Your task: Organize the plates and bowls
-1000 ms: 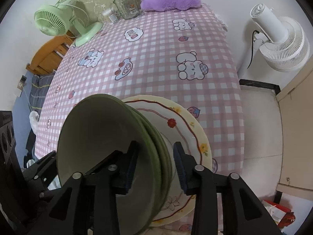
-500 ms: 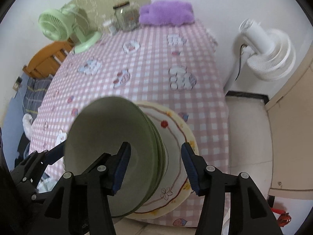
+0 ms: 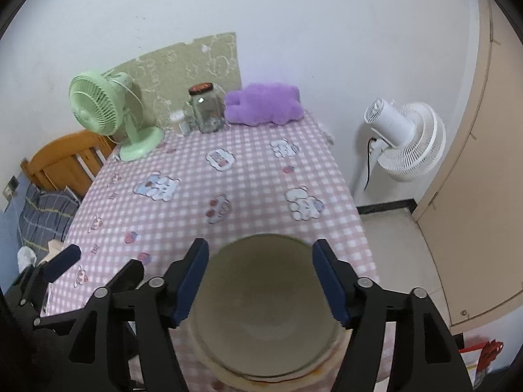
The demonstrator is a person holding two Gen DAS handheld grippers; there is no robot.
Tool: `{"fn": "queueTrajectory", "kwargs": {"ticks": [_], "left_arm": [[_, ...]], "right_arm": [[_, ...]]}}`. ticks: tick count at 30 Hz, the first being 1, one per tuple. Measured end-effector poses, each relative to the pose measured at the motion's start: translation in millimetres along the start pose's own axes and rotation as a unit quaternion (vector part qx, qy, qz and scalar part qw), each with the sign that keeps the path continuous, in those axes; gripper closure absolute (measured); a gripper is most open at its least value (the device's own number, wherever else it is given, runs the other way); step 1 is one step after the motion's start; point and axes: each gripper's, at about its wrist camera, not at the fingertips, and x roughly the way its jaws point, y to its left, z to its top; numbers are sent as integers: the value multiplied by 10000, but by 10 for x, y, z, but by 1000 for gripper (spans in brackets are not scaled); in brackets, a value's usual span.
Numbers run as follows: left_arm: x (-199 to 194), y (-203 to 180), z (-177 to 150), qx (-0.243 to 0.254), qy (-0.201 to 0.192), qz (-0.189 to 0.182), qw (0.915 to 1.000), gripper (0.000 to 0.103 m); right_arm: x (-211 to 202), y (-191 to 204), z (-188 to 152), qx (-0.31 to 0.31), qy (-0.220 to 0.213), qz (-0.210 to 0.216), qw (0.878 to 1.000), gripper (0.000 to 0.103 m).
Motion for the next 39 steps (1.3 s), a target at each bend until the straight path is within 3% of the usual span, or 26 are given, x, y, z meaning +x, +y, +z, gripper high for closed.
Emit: {"fn": "queueTrajectory", "kwargs": {"ticks": [8,14,20,24,39], "left_arm": [[-157,746,-297,329,-523,307,9976,4],[-269,1125,-560,15,-650,488,9967,3],[-445,1276,-846,5,-931,570,9940,0],[-562,1359,-1034,-125,-877,519,9947,0],[-807,1427,-1327,-192,-1091,342,9933,0]], "right_arm": [[6,696,-310,139,-305,-271,9991,30],[-5,1071,-613,-298,-626,-182,9974,30],[-97,1250,-933,-307,-706,-23,9970,29],[-218,1349,-1160,-276,-692,76,9972,26],[-480,1414,-1476,-249,-939,-5,9953,24]]}}
